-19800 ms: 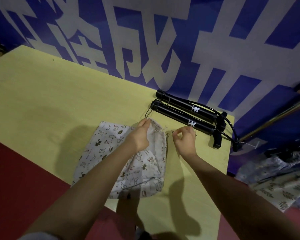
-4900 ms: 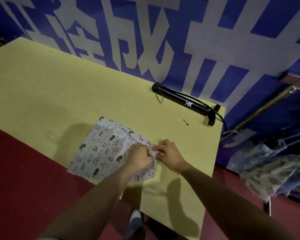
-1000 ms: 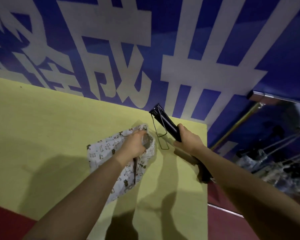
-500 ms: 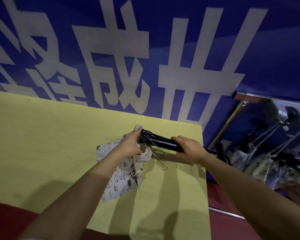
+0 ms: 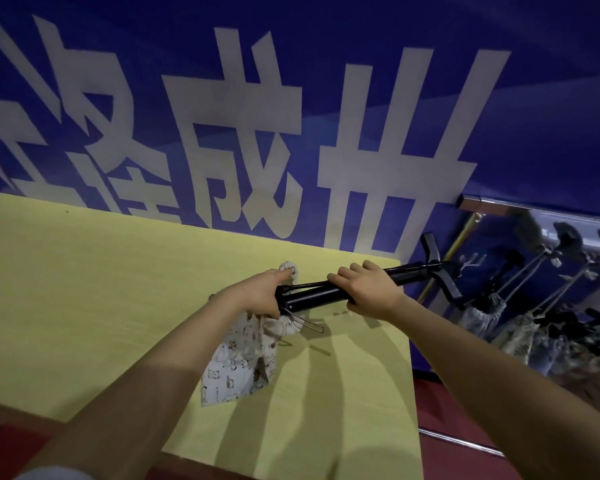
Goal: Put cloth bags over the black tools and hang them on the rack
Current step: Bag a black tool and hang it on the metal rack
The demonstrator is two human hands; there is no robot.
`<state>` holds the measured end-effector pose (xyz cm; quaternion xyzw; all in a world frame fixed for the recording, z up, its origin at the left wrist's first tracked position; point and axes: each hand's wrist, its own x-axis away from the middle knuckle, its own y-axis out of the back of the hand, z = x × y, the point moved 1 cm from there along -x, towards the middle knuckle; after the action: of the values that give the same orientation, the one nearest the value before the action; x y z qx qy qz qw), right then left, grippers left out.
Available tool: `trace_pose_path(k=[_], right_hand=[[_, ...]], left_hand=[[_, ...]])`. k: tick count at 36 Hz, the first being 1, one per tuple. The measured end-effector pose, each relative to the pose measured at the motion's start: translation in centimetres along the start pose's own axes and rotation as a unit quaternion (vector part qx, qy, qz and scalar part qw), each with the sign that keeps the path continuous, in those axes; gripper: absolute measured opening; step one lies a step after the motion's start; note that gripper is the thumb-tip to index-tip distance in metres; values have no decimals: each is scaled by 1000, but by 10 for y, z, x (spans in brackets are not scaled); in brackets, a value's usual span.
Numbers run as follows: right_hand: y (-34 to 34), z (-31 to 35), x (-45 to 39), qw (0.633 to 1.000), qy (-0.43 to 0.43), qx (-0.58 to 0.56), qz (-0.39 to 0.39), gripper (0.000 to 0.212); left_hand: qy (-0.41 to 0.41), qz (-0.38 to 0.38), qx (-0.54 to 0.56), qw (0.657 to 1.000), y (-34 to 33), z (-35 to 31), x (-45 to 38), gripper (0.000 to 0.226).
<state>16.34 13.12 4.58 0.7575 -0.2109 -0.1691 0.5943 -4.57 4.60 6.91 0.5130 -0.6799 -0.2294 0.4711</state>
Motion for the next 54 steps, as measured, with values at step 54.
trace_pose_path(k=[54], right_hand=[[30, 59, -57, 863, -223, -448, -66, 12]], left_hand=[[-30, -355, 286, 890, 14, -5, 13, 29]])
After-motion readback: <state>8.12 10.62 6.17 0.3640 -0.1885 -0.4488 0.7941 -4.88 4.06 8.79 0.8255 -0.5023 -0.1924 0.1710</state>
